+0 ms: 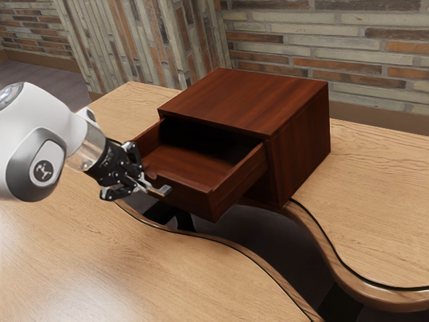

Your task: Pull the drawer handle with one arm to open the drawer

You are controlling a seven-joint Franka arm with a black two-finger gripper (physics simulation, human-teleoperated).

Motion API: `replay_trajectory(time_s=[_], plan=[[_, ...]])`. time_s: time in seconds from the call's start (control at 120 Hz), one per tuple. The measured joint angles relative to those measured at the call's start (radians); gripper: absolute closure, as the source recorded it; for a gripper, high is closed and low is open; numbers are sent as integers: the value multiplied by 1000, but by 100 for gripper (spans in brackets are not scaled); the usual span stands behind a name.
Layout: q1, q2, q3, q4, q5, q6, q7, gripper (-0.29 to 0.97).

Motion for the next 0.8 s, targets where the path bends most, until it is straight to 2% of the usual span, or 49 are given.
replay_trajectory(time_s=[0.083, 0.483, 0.55, 0.65, 0.725, 0.8], plan=[[0, -5, 1, -1, 4, 1, 1, 77], [4, -59, 19, -32, 23, 3, 7, 53], [6, -63, 22, -10, 27, -28, 7, 49], [39, -26, 21, 121, 30, -172, 6, 33], [43, 93, 17, 381, 27, -386, 6, 24], [39, 208, 9, 582, 6, -565, 6, 18]])
